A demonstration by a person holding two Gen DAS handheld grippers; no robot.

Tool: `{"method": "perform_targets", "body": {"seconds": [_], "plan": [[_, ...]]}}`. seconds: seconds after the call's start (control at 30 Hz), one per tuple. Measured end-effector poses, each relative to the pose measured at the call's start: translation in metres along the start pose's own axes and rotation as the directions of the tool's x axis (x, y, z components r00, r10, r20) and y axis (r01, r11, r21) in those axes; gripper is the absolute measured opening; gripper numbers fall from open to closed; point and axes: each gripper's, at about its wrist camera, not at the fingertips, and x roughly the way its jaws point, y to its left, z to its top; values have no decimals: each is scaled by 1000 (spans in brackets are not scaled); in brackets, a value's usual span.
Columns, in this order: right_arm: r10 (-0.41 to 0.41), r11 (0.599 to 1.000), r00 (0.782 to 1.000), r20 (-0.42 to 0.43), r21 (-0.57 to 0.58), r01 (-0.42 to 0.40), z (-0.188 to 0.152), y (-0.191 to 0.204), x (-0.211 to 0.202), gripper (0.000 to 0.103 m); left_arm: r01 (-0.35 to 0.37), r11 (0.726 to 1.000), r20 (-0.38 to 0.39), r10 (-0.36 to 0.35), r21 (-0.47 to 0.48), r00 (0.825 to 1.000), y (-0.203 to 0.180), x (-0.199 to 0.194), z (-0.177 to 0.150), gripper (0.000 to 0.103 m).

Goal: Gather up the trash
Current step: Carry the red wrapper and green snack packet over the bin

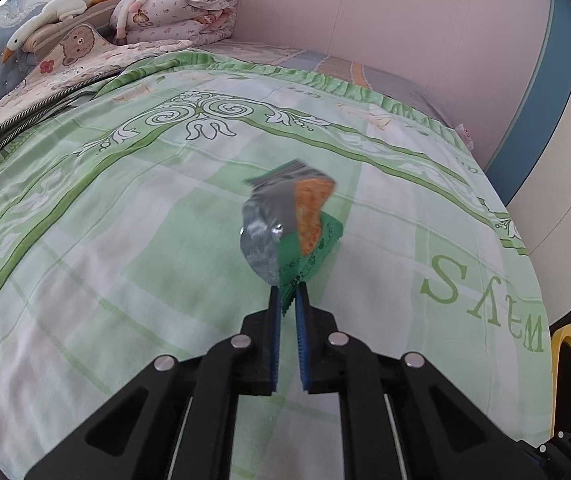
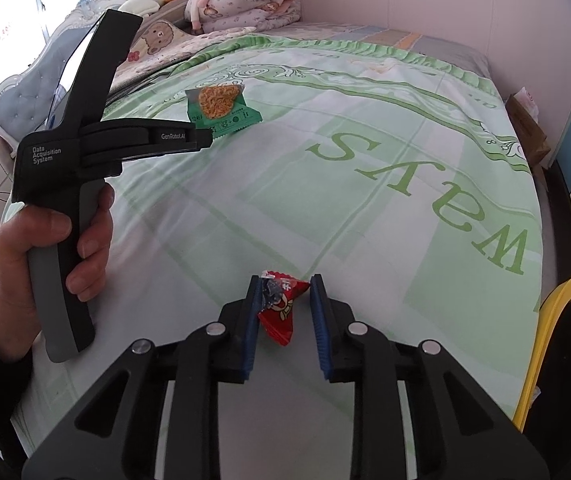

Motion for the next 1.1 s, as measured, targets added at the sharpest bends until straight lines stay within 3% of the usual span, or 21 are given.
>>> {"method": "perform_targets", "body": {"seconds": [0.7, 1.1], "plan": [[33, 999, 999, 36, 9, -33, 3, 1, -15, 23, 77, 997, 111, -79, 27, 991, 0, -64, -2, 1], [13, 1000, 995, 95, 15, -15, 2, -11, -62, 23, 97, 991, 173, -113, 96, 978, -27, -133, -18, 1]]}}
